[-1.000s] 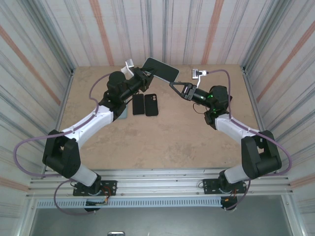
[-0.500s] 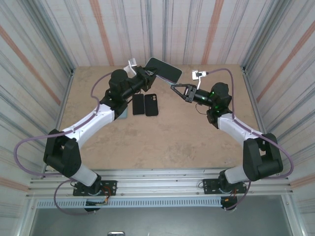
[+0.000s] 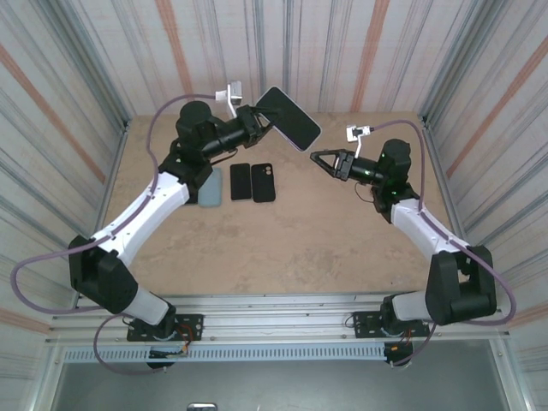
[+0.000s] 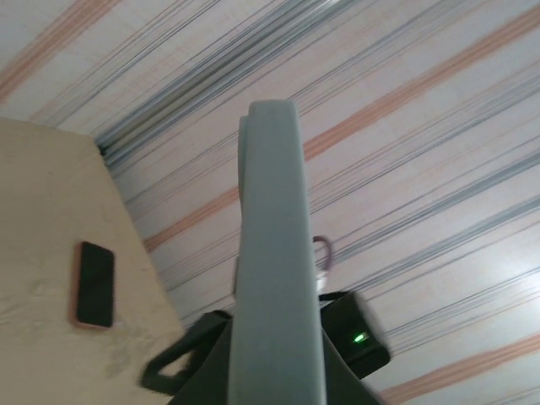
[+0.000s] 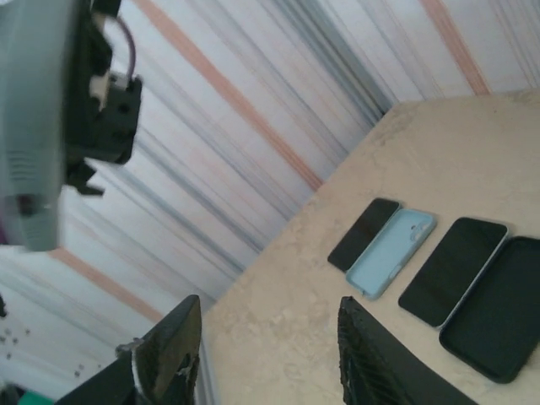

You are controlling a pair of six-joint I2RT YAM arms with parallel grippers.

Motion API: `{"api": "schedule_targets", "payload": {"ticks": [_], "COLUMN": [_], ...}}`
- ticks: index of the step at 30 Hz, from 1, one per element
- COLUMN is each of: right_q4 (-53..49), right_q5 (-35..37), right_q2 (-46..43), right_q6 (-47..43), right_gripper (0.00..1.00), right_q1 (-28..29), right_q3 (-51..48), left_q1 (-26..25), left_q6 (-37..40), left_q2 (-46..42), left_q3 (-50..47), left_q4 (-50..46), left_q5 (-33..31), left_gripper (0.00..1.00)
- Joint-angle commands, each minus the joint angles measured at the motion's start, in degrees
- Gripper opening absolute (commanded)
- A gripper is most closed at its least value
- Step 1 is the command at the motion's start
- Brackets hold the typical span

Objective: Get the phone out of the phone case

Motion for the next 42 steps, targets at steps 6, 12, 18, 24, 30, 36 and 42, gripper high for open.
{"api": "schedule_targets", "payload": {"ticks": [6, 12, 18, 24, 30, 36, 42], "right_q4": [-37.4, -49.4, -56.4, -57.7, -57.2, -58.4, -60.2], "right_q5": [-5.8, -4.8, -1.2, 1.6, 1.8, 2.0, 2.3], "right_q2": [-4.2, -1.9, -0.4, 1.8, 2.6, 3.1, 3.8], "right_q6": [-41.5, -58.0, -71.1, -74.7, -75.6, -77.0, -79.0], "right_gripper": [0.52, 0.52, 0.48, 0.41, 0.35, 0.26, 0.22], "right_q1": [0.4, 2.7, 7.2, 10.4, 12.6, 13.4, 14.0], "right_q3": [10.4, 14.6, 16.5, 18.6, 19.8, 20.7, 21.3], "left_q1": [1.8, 3.2, 4.0, 3.9, 4.0, 4.0, 4.0], "left_q6": [31.6, 46.5, 55.6, 61.8, 66.3, 66.6, 66.8], "left_q2": [-1.6, -2.1, -3.1, -6.4, -7.0, -6.9, -7.1], "left_q3": [6.4, 5.6, 3.7, -0.9, -0.7, -1.0, -1.1], "left_q4": [-12.1, -19.5, -23.7, -22.0, -27.0, -27.6, -27.9], "left_q5": [15.2, 23.3, 26.8, 29.1, 29.9, 30.5, 30.1], "left_gripper": [0.00, 0.00, 0.00, 0.00, 0.00, 0.00, 0.00]}}
